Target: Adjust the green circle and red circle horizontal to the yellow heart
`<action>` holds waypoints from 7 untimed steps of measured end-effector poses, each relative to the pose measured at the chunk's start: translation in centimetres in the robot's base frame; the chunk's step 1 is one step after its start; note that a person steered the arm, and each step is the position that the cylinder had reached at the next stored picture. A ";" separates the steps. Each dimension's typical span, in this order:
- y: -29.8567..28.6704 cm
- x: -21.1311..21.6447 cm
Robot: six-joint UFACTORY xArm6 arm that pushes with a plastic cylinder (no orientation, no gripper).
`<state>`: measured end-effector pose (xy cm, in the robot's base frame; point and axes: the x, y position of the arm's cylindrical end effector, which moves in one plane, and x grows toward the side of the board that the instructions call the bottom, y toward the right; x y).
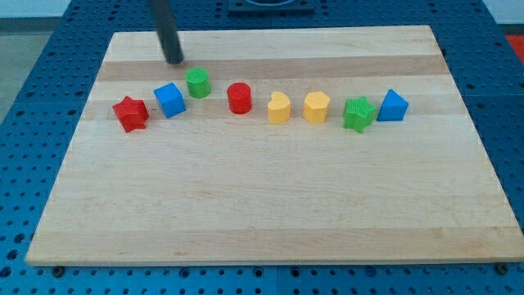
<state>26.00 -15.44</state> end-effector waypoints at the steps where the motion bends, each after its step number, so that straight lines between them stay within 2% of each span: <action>1: 0.8 2.2; 2: 0.8 6.6; 3: 0.8 8.1; 4: 0.8 5.2; 5: 1.2 5.7; 6: 1.2 8.9; 7: 1.2 9.9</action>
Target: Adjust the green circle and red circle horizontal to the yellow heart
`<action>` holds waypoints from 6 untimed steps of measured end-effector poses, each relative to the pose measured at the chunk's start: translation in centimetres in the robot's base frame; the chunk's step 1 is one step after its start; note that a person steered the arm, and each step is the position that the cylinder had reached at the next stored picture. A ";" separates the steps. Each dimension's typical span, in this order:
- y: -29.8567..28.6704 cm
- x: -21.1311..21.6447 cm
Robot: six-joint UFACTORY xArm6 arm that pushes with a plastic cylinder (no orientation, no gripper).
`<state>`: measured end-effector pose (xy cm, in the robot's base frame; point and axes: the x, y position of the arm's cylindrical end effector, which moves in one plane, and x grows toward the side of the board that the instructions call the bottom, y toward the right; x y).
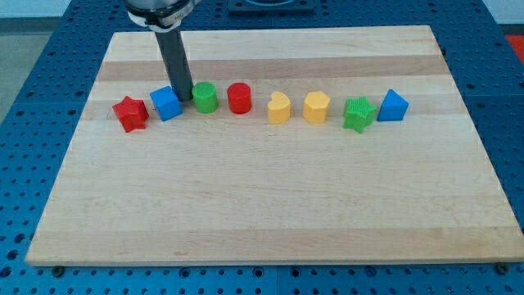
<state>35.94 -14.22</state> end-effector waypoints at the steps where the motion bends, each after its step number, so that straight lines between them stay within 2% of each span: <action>1: 0.0 -1.1; 2: -0.8 -1.4; 3: -1.5 1.2; 4: -1.5 1.0; 5: -0.7 -3.4; 6: 1.5 -4.1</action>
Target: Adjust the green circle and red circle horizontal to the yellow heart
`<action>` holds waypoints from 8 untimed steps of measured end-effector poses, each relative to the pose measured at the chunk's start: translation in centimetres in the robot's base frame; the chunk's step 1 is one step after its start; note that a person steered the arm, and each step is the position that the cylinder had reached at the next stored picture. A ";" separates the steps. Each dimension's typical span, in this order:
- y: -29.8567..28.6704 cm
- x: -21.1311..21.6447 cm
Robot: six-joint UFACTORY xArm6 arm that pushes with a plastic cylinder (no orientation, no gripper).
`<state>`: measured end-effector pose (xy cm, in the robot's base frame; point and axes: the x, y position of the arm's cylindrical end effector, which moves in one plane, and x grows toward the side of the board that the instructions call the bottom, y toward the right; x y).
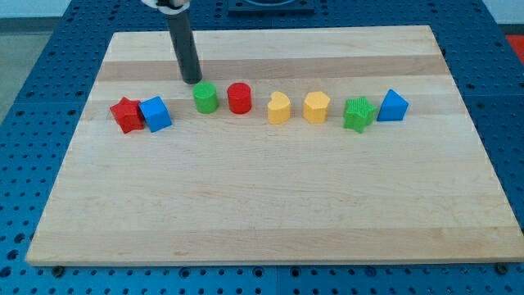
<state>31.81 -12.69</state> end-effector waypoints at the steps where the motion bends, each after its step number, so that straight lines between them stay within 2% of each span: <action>1: 0.4 3.2; 2: 0.4 5.3; 3: 0.5 1.5; 4: 4.0 -1.2; 5: 5.8 0.0; 8: 5.8 5.3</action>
